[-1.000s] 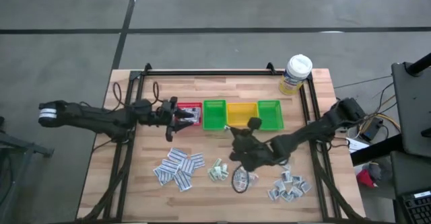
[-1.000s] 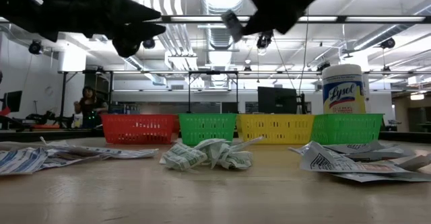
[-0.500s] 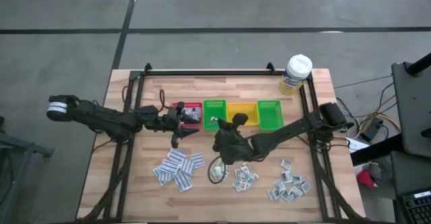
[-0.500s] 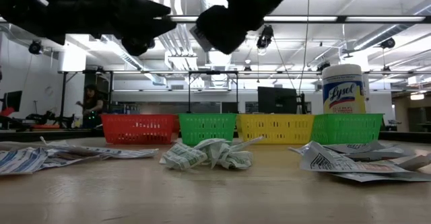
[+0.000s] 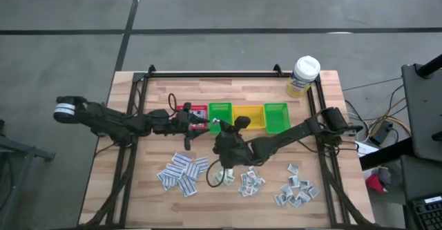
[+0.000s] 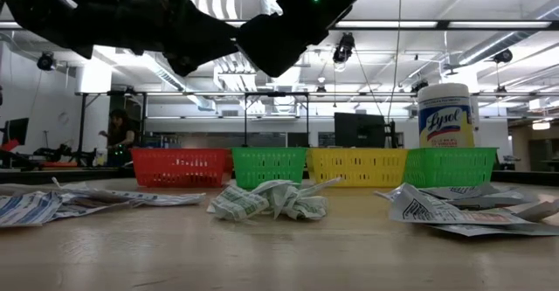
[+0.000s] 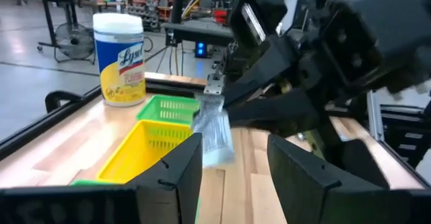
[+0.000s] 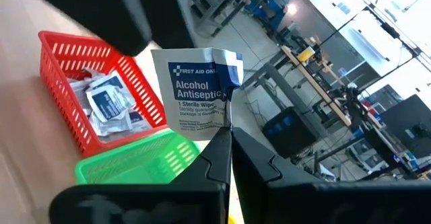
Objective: Pick & Place First Aid Supplies
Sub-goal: Put the alcohol pad into the red basket
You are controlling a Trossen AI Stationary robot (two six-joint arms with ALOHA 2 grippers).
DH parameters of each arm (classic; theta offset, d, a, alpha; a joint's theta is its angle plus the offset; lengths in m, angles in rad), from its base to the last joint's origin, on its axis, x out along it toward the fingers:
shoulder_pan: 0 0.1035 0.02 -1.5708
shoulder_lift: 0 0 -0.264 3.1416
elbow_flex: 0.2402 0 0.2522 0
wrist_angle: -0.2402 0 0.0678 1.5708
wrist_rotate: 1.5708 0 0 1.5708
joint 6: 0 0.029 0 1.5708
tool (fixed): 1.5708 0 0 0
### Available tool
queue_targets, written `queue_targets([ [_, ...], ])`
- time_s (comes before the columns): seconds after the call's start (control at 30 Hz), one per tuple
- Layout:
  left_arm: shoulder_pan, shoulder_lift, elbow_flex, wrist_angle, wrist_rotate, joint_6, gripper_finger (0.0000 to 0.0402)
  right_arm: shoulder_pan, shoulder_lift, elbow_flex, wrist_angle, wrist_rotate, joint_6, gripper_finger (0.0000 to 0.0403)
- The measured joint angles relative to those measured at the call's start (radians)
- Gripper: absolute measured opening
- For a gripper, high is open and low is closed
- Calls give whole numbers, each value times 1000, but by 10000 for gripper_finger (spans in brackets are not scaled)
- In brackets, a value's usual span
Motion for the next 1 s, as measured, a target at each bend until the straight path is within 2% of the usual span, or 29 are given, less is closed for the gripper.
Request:
queue_targets([
  [0.33,0,6,6,3,-42,2,163,0,-2,6,6,-17,5,8],
  [0.57,0,6,6,2,-70,-5,153,0,-2,8,72,-39,-33,8],
  [0.67,0,6,6,2,-90,-16,120,0,-2,8,73,-52,-33,8],
  [0.83,1,6,6,2,-91,8,17,0,-2,8,72,-133,-38,8],
  [1.0,0,6,5,-7,-91,1,2,0,-2,7,20,-137,-72,8],
])
